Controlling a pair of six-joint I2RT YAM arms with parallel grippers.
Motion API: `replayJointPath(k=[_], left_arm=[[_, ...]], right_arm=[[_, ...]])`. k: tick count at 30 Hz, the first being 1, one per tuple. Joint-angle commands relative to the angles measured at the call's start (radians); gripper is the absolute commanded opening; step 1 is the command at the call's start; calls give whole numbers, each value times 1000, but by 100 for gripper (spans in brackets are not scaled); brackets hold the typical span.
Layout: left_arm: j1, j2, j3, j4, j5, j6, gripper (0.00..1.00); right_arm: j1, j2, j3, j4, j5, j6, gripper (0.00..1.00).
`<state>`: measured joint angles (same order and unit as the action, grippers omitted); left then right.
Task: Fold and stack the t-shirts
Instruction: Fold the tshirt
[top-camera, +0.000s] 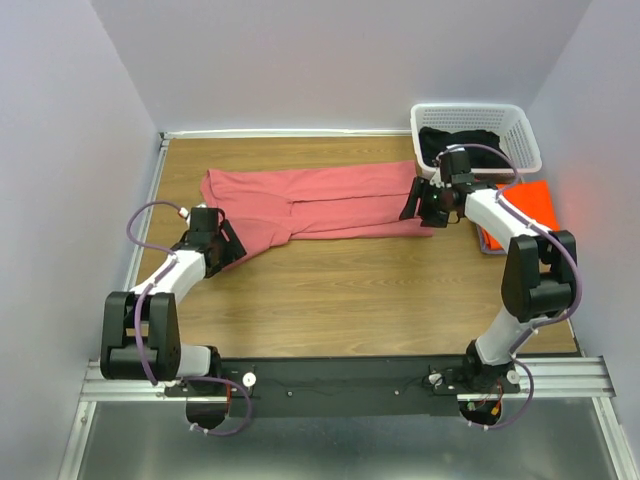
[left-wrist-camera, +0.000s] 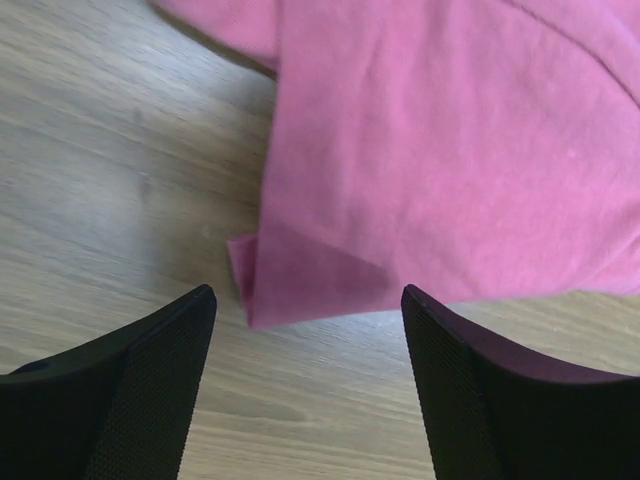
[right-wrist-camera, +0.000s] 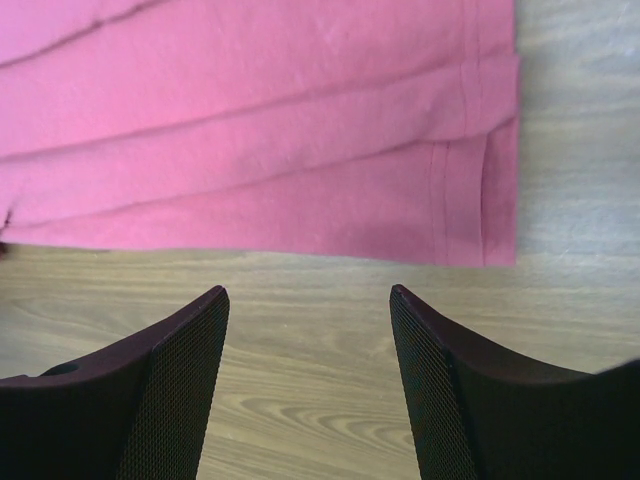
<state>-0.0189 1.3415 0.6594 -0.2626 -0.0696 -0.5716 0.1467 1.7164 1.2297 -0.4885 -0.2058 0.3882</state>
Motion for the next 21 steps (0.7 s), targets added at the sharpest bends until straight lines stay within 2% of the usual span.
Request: replayJointPath(k=[1, 6, 8, 11, 12, 15, 21], left_arm=[[-29, 28, -10, 62, 16, -34, 80], [-41, 76, -18, 82, -24, -51, 70], [-47, 91, -9, 77, -32, -44, 61], [-58, 84, 17, 54, -27, -37, 40], [-58, 76, 38, 36, -29, -37, 27], [-59, 45, 110, -4, -32, -27, 2], [-56, 94, 310, -30, -18, 10, 0]], right_arm=[[8, -44, -45, 47, -38, 15, 73], [11, -80, -78, 57, -40, 20, 73], [11, -90, -91, 60, -37, 23, 73], [13, -104, -110, 59, -34, 31, 73], [13, -116, -114, 59, -33, 35, 73], [13, -136, -125, 59, -29, 37, 73], [13, -162, -139, 57, -35, 38, 73]])
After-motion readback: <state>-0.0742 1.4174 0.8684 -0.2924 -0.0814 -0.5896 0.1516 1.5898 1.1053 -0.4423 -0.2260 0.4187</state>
